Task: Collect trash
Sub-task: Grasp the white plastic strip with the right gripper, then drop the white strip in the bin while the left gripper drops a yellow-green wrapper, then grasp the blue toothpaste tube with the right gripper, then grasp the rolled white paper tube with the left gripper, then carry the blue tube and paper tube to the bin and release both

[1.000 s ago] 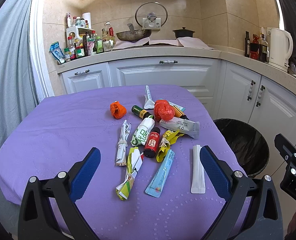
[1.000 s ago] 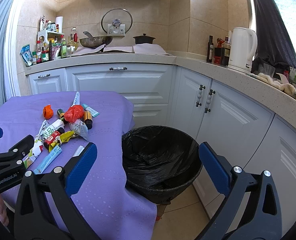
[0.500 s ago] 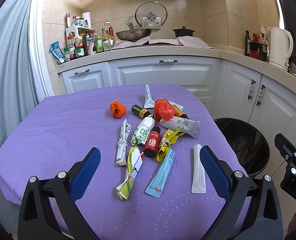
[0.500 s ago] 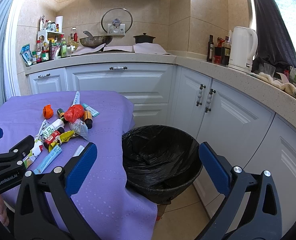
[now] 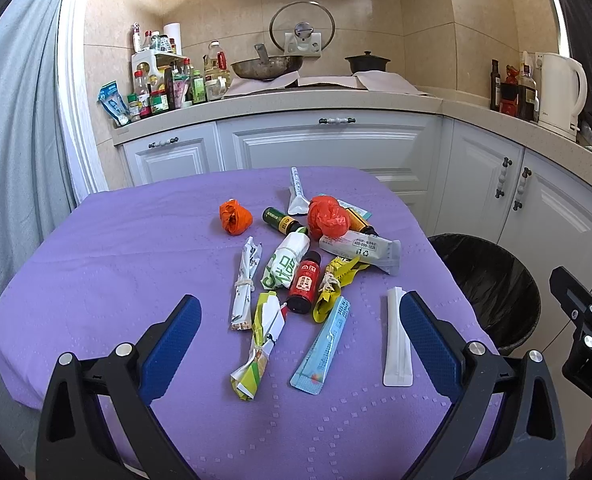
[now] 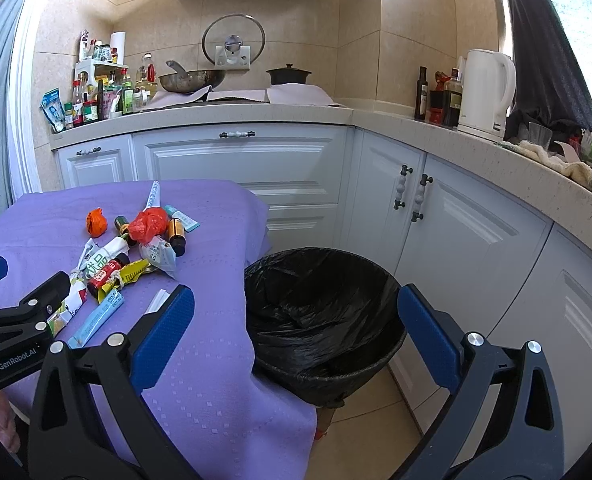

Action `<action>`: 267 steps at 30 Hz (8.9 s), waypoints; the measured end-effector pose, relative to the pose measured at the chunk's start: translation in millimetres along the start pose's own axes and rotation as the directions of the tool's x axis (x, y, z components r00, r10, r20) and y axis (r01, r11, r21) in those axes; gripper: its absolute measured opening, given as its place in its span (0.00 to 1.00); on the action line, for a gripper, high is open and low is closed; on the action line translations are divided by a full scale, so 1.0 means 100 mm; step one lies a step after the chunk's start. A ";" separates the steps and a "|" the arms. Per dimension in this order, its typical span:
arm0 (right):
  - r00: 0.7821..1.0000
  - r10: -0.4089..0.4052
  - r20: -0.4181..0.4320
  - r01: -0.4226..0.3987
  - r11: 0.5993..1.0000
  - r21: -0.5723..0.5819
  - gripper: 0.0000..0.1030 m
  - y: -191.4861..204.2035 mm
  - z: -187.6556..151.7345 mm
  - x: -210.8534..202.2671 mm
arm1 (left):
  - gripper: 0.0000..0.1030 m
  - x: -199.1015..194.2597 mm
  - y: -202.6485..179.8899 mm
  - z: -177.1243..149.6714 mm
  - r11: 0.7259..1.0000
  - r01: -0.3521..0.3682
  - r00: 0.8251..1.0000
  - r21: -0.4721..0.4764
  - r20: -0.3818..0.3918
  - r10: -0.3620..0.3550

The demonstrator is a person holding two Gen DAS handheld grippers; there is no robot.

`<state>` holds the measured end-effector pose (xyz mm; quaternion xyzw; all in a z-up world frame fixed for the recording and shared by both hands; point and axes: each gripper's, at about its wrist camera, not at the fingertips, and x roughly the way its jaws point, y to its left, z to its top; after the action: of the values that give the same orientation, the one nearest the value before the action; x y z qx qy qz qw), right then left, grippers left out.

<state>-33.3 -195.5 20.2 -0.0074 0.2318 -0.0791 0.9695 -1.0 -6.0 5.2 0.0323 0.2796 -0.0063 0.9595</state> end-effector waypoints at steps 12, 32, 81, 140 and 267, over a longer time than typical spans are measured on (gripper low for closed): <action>1.000 0.008 -0.010 -0.008 1.000 0.010 0.96 0.02 0.01 0.00 | 0.94 0.13 0.17 -0.07 1.000 -0.018 0.999 -0.001 -0.041 0.018; 0.958 0.138 -0.250 -0.154 0.987 -0.044 0.53 1.14 -0.21 0.61 | 0.40 0.45 1.02 -0.28 0.999 -0.046 0.988 -0.011 -0.149 0.044; 0.984 0.133 -0.118 -0.135 0.991 -0.013 0.16 0.50 -0.15 0.36 | 0.16 0.28 0.44 -0.14 0.991 0.130 0.987 0.024 -0.099 -0.127; 0.990 0.067 -0.123 -0.060 0.996 0.059 0.41 0.17 0.03 0.85 | 0.41 0.70 -0.21 0.40 0.982 0.142 0.988 0.121 -0.073 -0.133; 0.997 -0.067 -0.042 0.069 0.996 0.050 0.14 -0.59 0.29 1.01 | 0.14 0.76 -0.93 0.60 0.951 0.262 0.963 0.165 0.015 -0.269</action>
<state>59.9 -270.0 3.7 0.0115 0.2485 -0.1181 0.9613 92.0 -102.5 9.1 0.0721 0.2618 -0.1585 0.9493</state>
